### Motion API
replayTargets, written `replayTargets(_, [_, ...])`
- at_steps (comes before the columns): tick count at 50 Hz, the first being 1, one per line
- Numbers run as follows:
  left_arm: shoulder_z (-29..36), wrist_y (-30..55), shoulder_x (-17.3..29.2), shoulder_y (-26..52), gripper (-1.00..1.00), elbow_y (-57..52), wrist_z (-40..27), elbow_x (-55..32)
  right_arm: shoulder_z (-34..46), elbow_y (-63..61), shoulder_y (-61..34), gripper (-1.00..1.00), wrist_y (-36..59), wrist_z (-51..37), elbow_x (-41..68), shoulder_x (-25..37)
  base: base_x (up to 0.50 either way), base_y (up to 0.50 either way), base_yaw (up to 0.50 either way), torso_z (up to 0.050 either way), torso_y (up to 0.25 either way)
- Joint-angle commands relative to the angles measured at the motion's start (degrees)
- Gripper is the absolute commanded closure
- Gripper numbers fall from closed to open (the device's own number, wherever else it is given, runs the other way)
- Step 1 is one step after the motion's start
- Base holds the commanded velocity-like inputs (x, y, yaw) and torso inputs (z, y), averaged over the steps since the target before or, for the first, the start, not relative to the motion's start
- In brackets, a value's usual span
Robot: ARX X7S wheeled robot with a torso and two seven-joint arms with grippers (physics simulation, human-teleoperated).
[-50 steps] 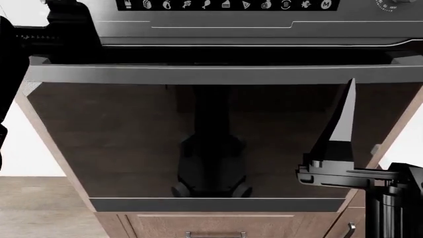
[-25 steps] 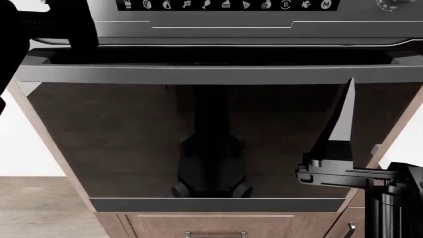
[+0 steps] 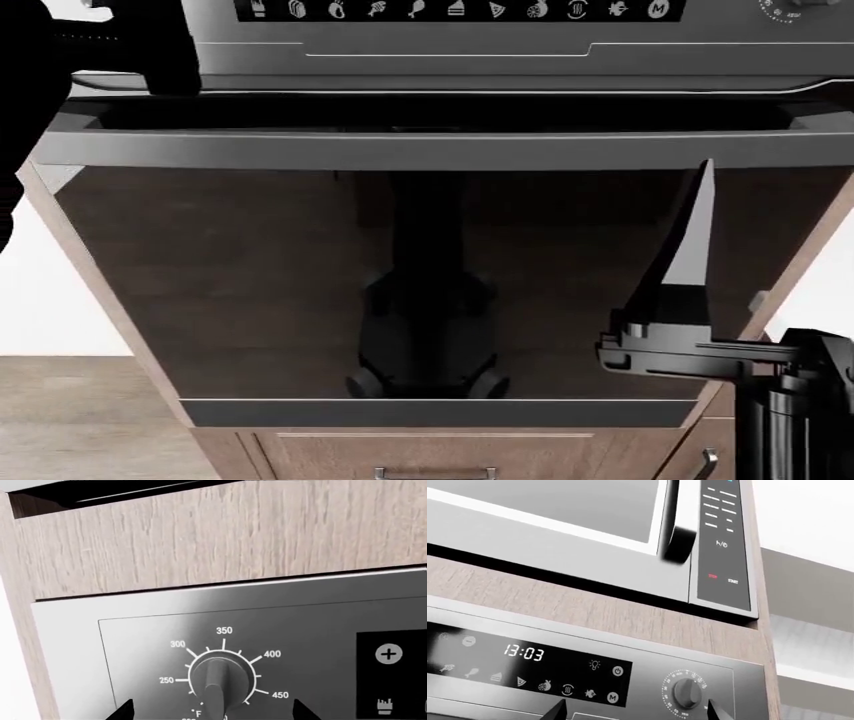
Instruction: Preheat the oven by turning the temperature knob.
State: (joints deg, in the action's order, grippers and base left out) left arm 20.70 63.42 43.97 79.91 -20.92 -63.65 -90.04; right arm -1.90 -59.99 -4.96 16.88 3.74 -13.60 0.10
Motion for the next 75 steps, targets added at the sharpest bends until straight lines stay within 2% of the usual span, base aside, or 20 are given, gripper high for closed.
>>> replayTargets(1, [0.8, 0.0, -0.2, 0.1, -1.00, 1.1, 1.6, 1.5, 0.0, 0.0, 0.2, -1.00, -0.1, 0.1, 0.1, 0.0, 0.00, 0.00, 0.00, 0.000, 0.000])
replayTargets(35, [2.8, -1.4, -1.0, 0.1, -1.00, 4.1, 5.6, 6.4, 0.2, 0.0, 0.1, -1.00, 0.0, 0.0, 0.0, 0.0, 0.00, 0.00, 0.00, 0.000, 0.000])
replayTargets(61, [3.5, -1.8, -1.4, 0.6, -1.00, 4.4, 6.2, 7.0, 0.3, 0.0, 0.0, -1.00, 0.3, 0.0, -0.1, 0.0, 0.00, 0.00, 0.00, 0.000, 0.000])
replayTargets(62, [3.6, -1.7, -1.4, 0.7, 1.00, 4.2, 6.0, 7.2, 0.3, 0.0, 0.0, -1.00, 0.4, 0.0, -0.1, 0.0, 0.00, 0.00, 0.00, 0.000, 0.000])
replayTargets(75, [3.7, -1.5, -0.9, 1.3, 1.00, 3.4, 5.9, 7.3, 0.5, 0.0, -0.1, -1.00, 0.9, 0.2, -0.4, 0.0, 0.00, 0.00, 0.00, 0.000, 0.000])
